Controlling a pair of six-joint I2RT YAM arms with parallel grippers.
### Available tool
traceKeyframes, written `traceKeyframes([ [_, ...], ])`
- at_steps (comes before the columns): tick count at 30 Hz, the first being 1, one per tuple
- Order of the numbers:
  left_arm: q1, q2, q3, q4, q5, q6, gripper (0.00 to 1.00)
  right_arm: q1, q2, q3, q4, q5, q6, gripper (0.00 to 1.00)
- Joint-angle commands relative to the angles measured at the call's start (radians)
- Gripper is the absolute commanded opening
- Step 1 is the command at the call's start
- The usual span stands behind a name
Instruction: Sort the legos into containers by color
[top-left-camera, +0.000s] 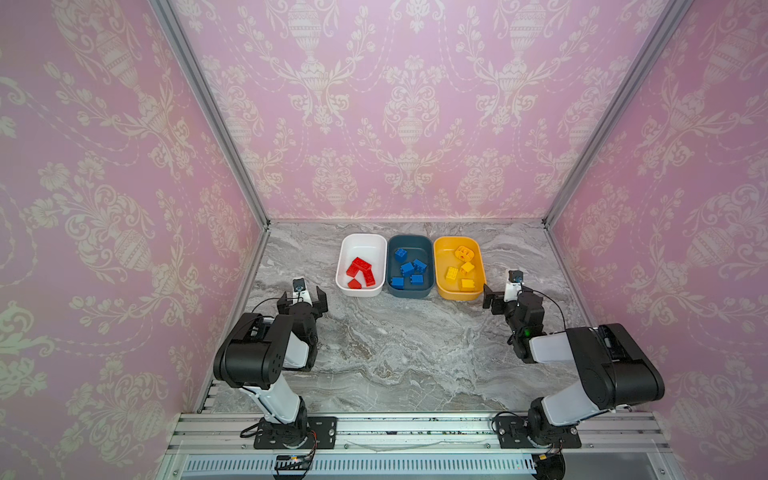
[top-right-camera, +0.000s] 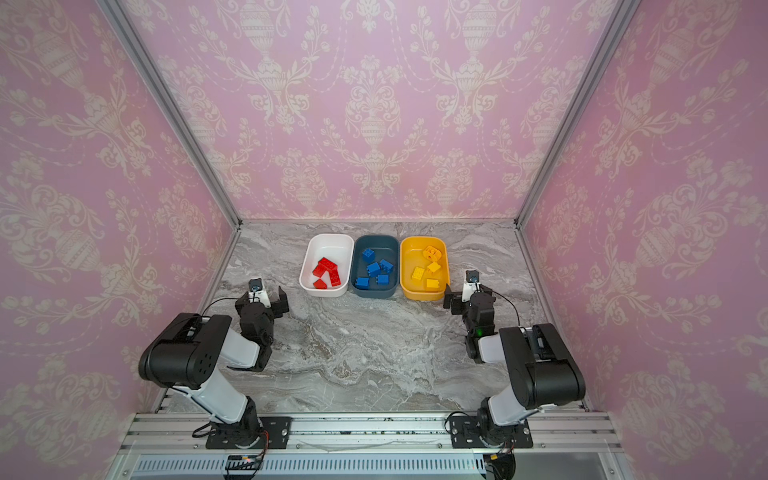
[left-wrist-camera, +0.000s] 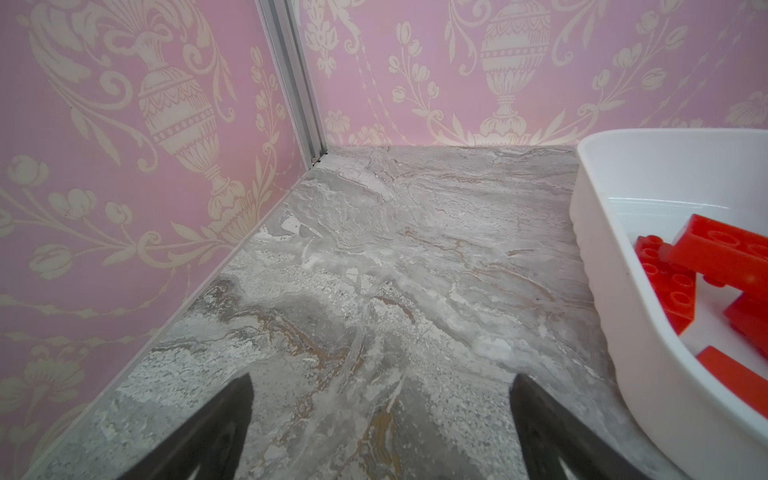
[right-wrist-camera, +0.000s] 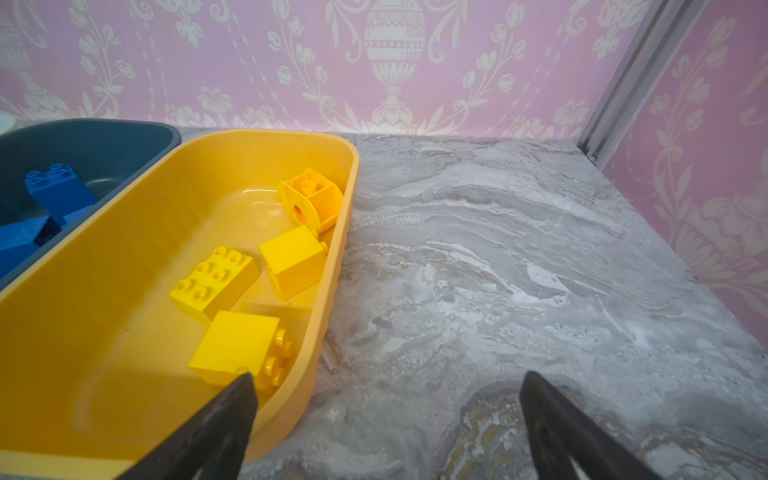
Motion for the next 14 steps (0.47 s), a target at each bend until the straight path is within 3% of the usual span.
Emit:
traceKeyframes([
  [1, 0.009, -0.005, -0.006, 0.024, 0.025, -0.01, 0.98, 0.011, 0.008, -0.011, 0.036, 0.053, 0.004, 1.0],
  [14, 0.01, -0.006, -0.004, 0.018, 0.022, -0.014, 0.99, 0.016, 0.008, 0.002, 0.013, 0.104, 0.014, 1.0],
])
